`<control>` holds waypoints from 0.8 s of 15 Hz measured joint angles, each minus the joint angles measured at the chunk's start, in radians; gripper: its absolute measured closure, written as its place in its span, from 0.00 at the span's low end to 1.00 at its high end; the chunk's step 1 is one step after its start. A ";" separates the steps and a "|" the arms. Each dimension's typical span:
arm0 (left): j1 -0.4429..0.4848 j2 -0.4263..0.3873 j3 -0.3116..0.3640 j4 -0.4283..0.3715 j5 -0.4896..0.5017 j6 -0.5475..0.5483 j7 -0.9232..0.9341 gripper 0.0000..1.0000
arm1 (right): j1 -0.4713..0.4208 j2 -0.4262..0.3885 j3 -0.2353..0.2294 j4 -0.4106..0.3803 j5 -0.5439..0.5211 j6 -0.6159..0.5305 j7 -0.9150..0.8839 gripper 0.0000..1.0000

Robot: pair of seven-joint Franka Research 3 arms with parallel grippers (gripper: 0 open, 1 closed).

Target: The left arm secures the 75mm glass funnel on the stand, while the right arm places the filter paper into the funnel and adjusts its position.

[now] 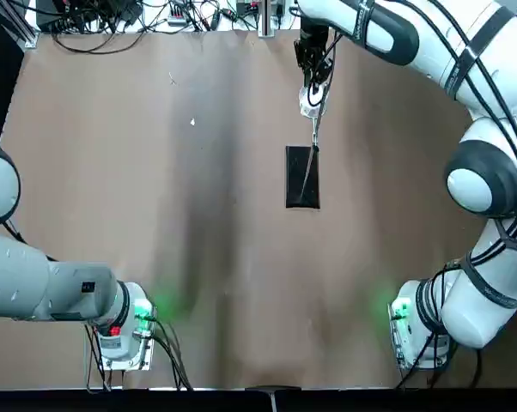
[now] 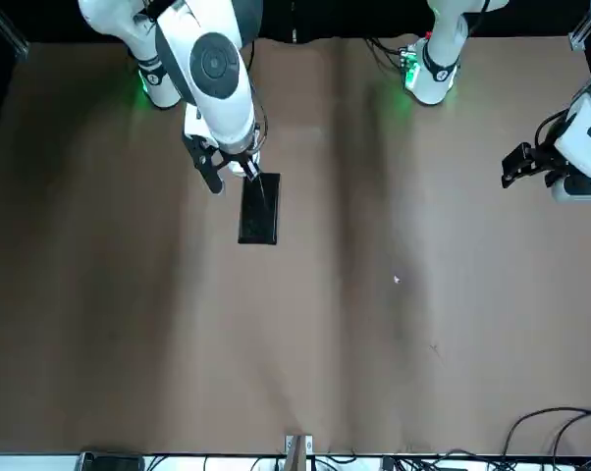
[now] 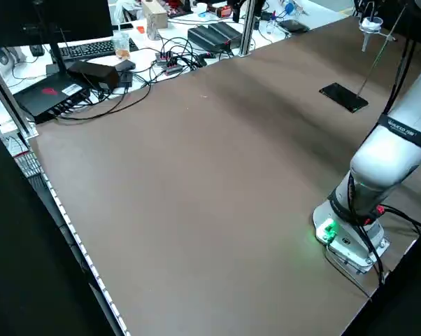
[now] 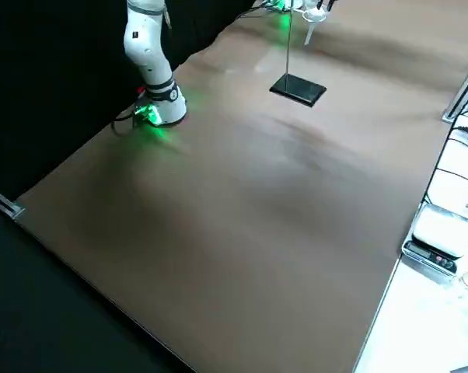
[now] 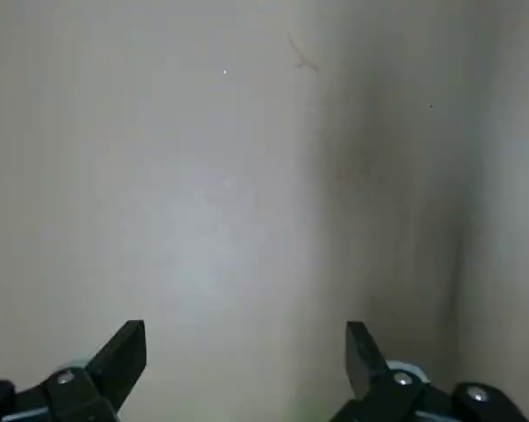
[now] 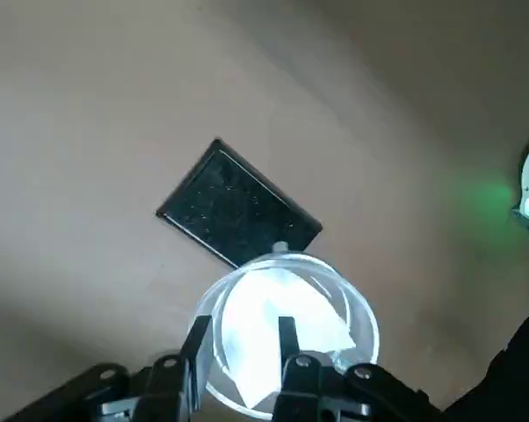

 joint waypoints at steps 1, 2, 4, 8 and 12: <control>0.000 0.001 0.000 0.000 0.000 0.000 0.000 0.00 | 0.000 -0.001 0.000 0.010 0.000 0.000 0.000 0.62; 0.000 0.001 0.000 0.000 0.000 0.000 0.000 0.00 | 0.000 -0.004 0.001 0.027 0.000 0.000 0.000 0.62; 0.000 0.001 0.000 0.000 0.000 0.000 0.000 0.00 | 0.000 -0.005 0.001 0.036 0.000 0.000 0.000 0.62; 0.000 0.001 0.000 0.000 0.000 0.000 0.000 0.00 | 0.000 -0.023 0.001 0.047 0.003 0.000 -0.006 0.63; 0.000 0.001 0.000 0.000 0.000 0.000 0.000 0.00 | -0.014 -0.049 -0.004 0.047 0.011 -0.001 -0.058 0.62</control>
